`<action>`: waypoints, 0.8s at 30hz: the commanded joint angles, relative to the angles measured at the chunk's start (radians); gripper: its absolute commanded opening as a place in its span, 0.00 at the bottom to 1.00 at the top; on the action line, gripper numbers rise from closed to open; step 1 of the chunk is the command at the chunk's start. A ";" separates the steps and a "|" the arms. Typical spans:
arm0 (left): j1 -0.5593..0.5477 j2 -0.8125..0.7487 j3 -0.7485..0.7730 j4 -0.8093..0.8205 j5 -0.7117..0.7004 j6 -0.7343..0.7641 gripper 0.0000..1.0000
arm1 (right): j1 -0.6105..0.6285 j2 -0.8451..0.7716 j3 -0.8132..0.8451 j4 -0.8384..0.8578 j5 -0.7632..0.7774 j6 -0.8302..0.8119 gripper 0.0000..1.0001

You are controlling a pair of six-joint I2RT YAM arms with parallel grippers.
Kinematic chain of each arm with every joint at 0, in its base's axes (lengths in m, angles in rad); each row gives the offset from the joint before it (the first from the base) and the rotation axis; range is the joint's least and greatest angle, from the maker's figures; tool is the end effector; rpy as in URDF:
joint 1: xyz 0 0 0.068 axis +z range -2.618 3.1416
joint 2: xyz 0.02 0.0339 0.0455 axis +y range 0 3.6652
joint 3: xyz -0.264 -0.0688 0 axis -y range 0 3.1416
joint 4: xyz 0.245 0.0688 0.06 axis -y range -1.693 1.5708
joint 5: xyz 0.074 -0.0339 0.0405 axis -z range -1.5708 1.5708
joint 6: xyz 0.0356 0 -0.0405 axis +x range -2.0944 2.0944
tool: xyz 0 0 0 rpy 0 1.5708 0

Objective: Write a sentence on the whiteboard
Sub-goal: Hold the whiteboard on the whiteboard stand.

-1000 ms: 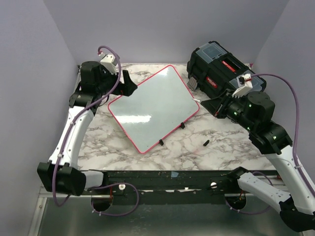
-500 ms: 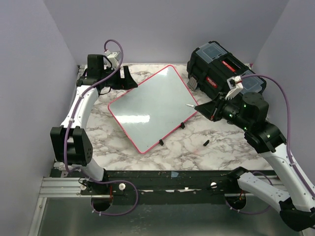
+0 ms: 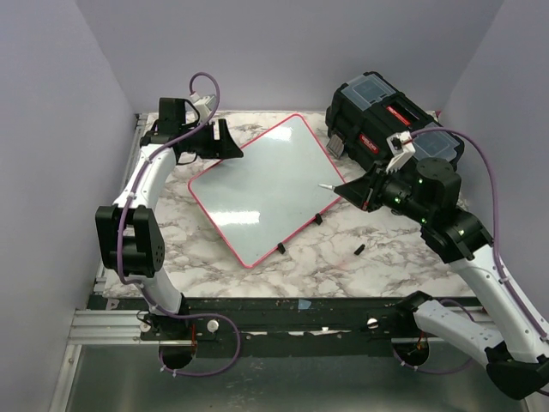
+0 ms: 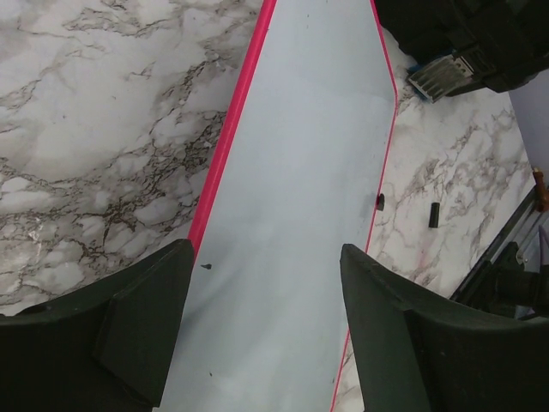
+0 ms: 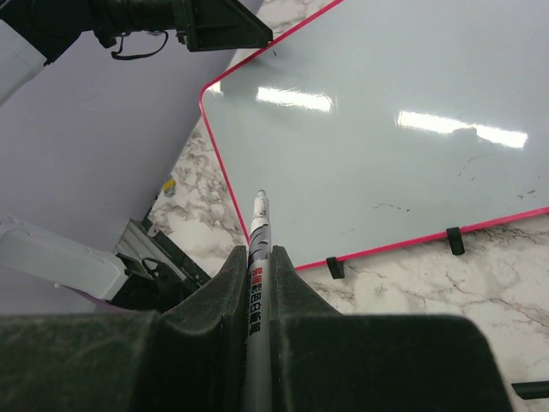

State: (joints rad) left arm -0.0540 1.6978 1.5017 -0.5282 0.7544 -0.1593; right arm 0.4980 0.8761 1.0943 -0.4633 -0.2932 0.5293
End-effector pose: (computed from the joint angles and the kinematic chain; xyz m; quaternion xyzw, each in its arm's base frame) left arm 0.3784 -0.0449 0.3203 0.1065 0.8544 -0.3746 0.3439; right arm 0.1550 0.0960 0.4017 -0.0777 0.7811 0.3994 0.4736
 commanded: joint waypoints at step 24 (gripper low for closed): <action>0.045 0.121 0.039 0.008 0.125 -0.054 0.57 | 0.004 0.020 -0.025 0.045 -0.099 -0.012 0.01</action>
State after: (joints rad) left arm -0.0132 1.7748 1.5204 -0.5175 0.8017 -0.2054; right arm 0.4980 0.8970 1.0809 -0.4404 -0.3542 0.5293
